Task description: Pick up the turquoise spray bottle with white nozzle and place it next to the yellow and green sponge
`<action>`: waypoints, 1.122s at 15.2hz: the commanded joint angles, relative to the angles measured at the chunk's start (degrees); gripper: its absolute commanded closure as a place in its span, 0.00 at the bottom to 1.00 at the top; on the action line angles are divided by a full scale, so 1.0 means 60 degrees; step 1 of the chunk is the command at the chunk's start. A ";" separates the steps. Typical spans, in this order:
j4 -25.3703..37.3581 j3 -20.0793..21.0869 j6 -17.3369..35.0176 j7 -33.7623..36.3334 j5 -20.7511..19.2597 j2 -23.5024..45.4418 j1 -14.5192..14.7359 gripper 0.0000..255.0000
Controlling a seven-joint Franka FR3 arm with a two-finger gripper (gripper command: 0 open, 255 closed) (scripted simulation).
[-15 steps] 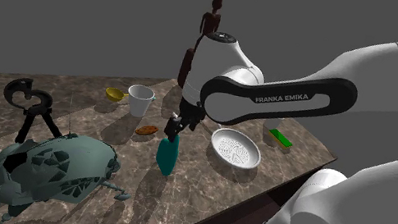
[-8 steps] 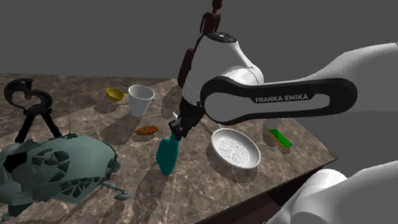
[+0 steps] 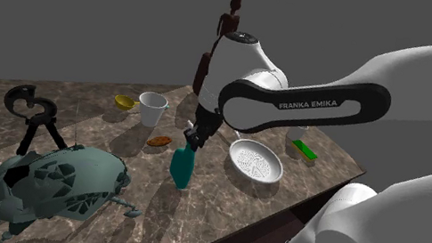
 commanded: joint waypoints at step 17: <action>0.1787 -0.0238 -0.2437 -0.0279 0.0072 -0.0669 0.0022 1.00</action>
